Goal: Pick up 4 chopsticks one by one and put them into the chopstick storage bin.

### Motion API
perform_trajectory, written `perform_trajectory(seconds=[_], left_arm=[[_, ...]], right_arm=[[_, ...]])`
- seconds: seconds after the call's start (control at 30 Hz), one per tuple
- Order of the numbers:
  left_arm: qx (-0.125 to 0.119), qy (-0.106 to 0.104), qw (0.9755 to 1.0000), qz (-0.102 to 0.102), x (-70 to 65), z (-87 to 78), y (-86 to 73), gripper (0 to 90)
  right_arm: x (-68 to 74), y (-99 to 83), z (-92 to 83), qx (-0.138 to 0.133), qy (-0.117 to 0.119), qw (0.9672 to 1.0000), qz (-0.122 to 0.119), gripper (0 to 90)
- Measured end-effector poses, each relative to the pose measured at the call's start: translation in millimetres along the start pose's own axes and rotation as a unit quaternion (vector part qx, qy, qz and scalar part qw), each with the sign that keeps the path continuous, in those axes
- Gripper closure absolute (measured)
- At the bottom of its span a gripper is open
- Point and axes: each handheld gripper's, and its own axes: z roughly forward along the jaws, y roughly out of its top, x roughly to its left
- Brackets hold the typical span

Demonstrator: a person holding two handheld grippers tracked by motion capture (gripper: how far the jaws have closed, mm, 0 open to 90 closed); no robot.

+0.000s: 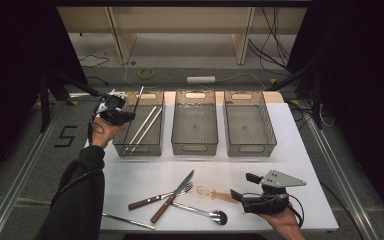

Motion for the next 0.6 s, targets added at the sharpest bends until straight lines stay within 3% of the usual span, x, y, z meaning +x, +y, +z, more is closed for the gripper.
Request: perform_trajectory(seconds=[0.3, 0.37, 0.6], left_arm=[[0.013, -0.005, 0.9994, 0.030, -4.9, -13.7, 0.1, 59.1], [0.026, -0.002, 0.9984, 0.050, -9.2, -25.3, -1.3, 53.7], [0.037, -0.013, 0.9969, 0.069, -15.0, -55.3, -9.1, 41.7]], right_arm=[[0.2, 0.2, -0.8, -0.002, -0.001, 1.0000, 0.000, 21.6], [0.2, 0.2, -0.5, -0.001, 0.000, 1.0000, 0.000, 21.6], [0.8, 0.3, -0.4, 0.000, -0.001, 1.0000, -0.001, 21.6]])
